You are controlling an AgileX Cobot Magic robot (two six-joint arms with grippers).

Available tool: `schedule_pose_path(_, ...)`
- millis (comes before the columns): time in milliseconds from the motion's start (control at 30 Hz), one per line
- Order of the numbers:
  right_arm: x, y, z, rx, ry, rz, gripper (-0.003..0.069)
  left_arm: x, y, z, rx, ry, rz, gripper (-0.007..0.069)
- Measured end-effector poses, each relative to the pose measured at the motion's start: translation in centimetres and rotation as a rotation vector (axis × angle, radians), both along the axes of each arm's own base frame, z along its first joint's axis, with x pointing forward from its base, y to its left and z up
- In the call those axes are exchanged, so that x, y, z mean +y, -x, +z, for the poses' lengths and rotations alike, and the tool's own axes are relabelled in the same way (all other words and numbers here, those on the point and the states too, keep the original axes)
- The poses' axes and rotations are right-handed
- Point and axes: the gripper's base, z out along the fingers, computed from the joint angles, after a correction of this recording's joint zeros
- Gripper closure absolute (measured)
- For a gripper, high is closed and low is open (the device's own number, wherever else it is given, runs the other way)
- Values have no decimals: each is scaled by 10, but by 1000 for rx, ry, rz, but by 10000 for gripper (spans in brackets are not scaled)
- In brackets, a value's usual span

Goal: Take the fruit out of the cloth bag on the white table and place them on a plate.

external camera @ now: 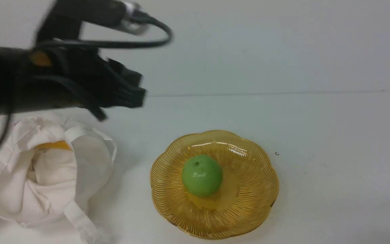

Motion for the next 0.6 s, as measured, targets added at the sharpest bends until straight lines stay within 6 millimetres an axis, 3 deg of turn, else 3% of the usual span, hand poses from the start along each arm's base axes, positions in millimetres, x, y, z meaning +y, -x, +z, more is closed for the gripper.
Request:
schedule_pose_path(67, 0, 0, 0, 0, 0, 0, 673, 26, 29, 18, -79, 9, 74, 624)
schedule_pose_path(100, 0, 0, 0, 0, 0, 0, 673, 28, 32, 19, -85, 9, 80, 625)
schedule_pose_path(133, 0, 0, 0, 0, 0, 0, 673, 41, 53, 28, -141, 18, 117, 630)
schedule_pose_path(200, 0, 0, 0, 0, 0, 0, 673, 57, 84, 33, -213, 44, 184, 632)
schedule_pose_path(267, 0, 0, 0, 0, -1, 0, 673, 63, 98, 33, -240, 60, 210, 632)
schedule_pose_path(300, 0, 0, 0, 0, -1, 0, 673, 69, 117, 29, -276, 75, 243, 632)
schedule_pose_path(600, 0, 0, 0, 0, -1, 0, 673, 75, 175, -6, -280, 119, 252, 632)
